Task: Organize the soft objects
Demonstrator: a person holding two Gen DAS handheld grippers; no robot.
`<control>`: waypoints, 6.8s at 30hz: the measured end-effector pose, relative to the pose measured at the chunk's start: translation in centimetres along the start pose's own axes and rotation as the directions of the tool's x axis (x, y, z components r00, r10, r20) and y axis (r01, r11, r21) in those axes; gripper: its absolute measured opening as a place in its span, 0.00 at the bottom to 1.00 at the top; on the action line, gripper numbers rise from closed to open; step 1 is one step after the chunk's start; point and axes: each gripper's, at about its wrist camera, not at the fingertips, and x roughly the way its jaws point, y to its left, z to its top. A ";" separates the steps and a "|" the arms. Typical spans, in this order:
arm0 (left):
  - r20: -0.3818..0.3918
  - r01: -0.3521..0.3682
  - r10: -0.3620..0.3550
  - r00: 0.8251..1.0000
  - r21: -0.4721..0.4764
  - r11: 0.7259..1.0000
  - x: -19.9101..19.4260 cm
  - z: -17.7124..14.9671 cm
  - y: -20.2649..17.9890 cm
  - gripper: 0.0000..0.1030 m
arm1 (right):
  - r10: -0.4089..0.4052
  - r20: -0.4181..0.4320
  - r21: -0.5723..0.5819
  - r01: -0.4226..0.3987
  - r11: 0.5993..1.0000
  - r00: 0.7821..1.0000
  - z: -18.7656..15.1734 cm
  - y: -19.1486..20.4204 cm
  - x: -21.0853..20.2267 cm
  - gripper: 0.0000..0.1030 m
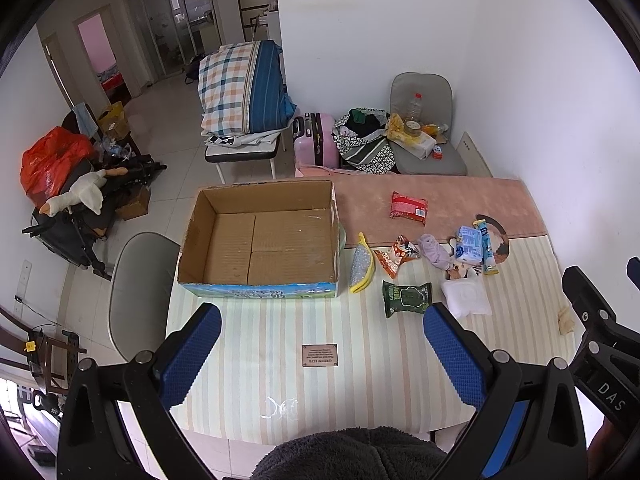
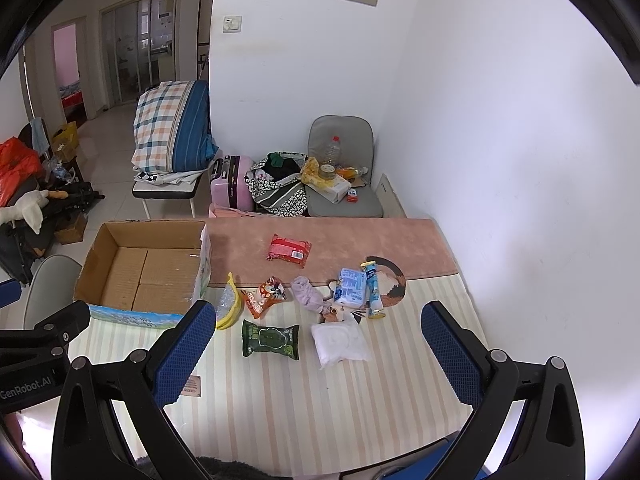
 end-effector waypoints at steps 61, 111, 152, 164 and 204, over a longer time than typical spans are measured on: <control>-0.800 0.180 0.006 0.600 0.142 0.973 44.9 -6.9 -15.5 0.49 | 0.274 -0.785 0.469 0.244 0.849 0.556 -14.8 -8.7 53.2 1.00; -0.497 0.122 -0.203 0.844 -0.190 0.974 31.0 10.2 15.5 0.31 | 0.453 -0.511 0.252 -0.377 0.891 0.731 4.9 27.0 32.0 0.69; -0.554 0.084 -0.106 0.826 -0.065 0.994 36.1 11.0 22.4 0.98 | 0.224 -0.632 0.033 -0.263 0.964 0.742 3.3 38.9 43.3 1.00; -0.413 0.030 -0.040 0.910 -0.030 0.999 28.3 7.5 23.5 0.98 | 0.258 -0.551 0.050 -0.277 0.960 0.794 1.4 37.2 32.5 1.00; -0.403 0.174 0.136 0.905 0.642 0.746 35.5 7.0 -15.5 0.99 | 0.199 -0.560 0.361 0.020 0.932 0.805 -2.2 -5.8 40.4 1.00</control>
